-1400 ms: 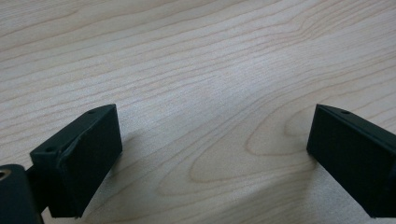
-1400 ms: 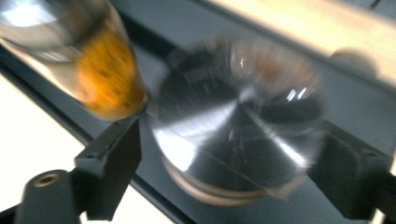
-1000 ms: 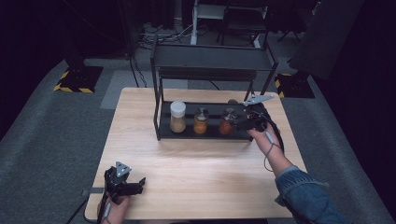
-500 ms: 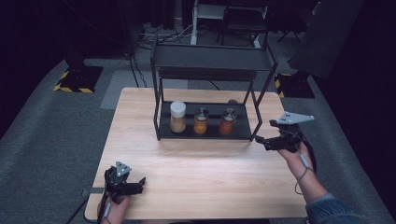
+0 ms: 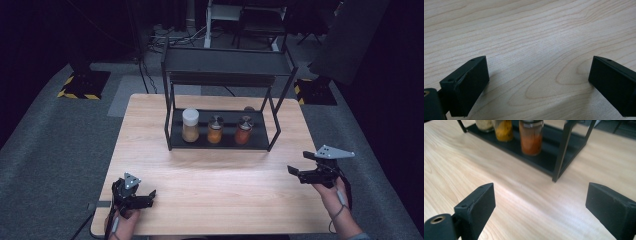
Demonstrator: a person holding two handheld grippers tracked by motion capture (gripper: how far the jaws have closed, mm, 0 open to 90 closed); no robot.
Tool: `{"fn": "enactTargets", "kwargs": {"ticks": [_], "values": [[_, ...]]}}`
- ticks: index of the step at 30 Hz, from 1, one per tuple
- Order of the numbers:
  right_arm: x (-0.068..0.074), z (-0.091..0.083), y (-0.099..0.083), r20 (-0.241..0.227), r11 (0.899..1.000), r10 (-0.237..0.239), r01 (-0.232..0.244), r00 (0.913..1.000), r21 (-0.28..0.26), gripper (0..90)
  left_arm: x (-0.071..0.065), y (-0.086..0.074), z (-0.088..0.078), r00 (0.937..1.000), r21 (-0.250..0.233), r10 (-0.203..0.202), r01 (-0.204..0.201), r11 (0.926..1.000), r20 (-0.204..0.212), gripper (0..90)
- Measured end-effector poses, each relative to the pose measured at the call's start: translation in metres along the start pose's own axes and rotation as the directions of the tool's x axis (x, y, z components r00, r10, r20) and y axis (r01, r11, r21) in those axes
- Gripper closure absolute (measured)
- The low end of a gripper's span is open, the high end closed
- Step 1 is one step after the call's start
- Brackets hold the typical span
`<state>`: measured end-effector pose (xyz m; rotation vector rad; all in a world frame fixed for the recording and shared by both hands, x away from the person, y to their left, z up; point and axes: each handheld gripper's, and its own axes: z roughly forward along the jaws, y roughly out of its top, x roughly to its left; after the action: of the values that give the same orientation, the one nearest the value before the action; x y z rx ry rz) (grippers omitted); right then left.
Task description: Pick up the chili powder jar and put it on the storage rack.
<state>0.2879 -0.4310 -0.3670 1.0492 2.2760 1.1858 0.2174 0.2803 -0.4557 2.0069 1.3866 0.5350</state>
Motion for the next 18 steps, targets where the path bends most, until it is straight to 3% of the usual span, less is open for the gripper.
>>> {"fn": "enactTargets", "kwargs": {"ticks": [3,11,18], "values": [[-0.002,0.006,-0.015,-0.007,1.000,0.013,-0.013,0.9999,0.011,8.5,0.000,0.000,0.000,1.0000,0.000,0.000,0.000,1.0000,0.000,2.8],[-0.002,0.019,-0.049,0.003,0.999,-0.006,0.006,1.0000,0.041,7.8,-0.001,0.000,0.001,1.0000,-0.002,-0.005,0.005,1.0000,-0.004,2.8],[0.000,0.032,-0.068,0.016,0.997,-0.039,0.038,0.9991,0.072,7.6,-0.001,0.000,0.001,1.0000,-0.002,-0.005,0.004,1.0000,-0.004,2.8]]}}
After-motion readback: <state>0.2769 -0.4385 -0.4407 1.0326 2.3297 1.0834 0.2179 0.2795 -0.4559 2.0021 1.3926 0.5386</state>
